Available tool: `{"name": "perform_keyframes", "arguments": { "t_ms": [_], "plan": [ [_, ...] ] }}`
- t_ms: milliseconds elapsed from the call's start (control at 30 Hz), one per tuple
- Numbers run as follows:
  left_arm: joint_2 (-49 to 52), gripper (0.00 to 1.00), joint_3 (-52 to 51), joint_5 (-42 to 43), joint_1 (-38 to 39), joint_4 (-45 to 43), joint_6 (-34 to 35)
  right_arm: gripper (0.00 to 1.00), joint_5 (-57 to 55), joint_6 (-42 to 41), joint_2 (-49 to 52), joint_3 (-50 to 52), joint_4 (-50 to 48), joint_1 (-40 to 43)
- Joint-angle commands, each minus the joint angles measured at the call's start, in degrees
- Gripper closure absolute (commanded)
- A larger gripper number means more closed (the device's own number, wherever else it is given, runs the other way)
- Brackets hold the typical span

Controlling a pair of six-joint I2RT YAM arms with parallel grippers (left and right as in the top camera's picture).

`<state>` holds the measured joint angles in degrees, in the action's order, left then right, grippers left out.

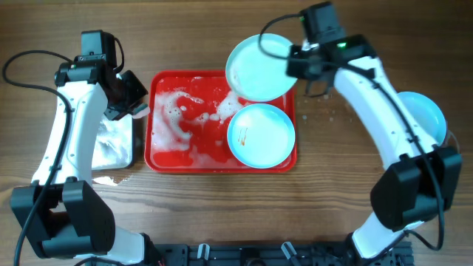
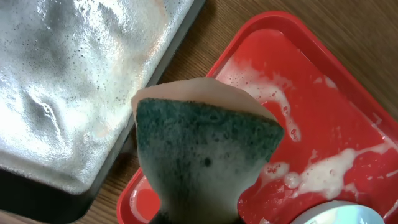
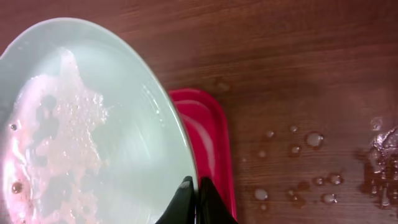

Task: Clean dirty plates on tray and stack at the side
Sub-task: 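Carry the plate right and stack it on the plate pile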

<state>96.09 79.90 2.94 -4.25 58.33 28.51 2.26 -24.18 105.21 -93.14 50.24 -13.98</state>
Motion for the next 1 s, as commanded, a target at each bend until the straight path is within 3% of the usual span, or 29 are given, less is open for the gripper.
{"name": "perform_keyframes", "arguments": {
  "t_ms": [0,267,533,967],
  "plan": [
    [-0.6,0.96,0.9,0.7,0.0,0.3,-1.1,0.96,10.9,0.2,-1.6,0.1,-0.3,7.5],
    [-0.6,0.96,0.9,0.7,0.0,0.5,-1.1,0.96,15.9,2.6,-2.1,0.1,4.5,23.5],
    [-0.6,0.96,0.9,0.7,0.0,0.5,-1.1,0.96,16.9,4.6,-4.5,0.5,7.8,32.0],
    [-0.6,0.96,0.9,0.7,0.0,0.5,-1.1,0.96,17.0,1.7,-20.9,27.5,-5.6,43.2]
  ]
}}
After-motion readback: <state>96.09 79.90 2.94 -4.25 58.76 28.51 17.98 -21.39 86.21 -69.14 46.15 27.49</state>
